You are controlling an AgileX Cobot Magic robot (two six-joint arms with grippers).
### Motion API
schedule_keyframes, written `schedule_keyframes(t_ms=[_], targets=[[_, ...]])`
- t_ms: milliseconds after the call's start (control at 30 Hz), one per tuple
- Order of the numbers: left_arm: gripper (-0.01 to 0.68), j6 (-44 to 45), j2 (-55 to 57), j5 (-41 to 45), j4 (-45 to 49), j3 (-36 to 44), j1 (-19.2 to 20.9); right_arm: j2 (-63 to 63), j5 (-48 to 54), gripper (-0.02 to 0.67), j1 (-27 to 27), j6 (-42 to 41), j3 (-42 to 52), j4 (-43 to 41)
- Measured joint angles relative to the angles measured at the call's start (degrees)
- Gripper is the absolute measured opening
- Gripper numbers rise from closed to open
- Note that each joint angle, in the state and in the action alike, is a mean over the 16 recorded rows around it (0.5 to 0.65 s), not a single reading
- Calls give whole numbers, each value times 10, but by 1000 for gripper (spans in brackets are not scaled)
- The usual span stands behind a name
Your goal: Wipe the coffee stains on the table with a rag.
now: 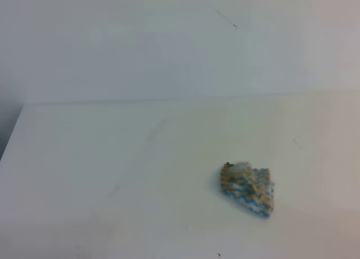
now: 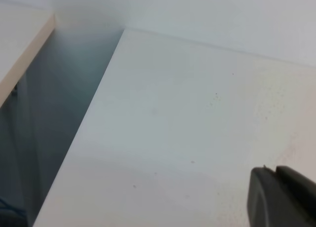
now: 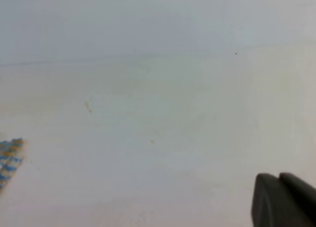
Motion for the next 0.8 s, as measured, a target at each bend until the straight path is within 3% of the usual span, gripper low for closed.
schedule_keyframes(t_ms=[800], targets=[[1,0,-2,-1,0,3,0,0,0,-3,0,0,0,0]])
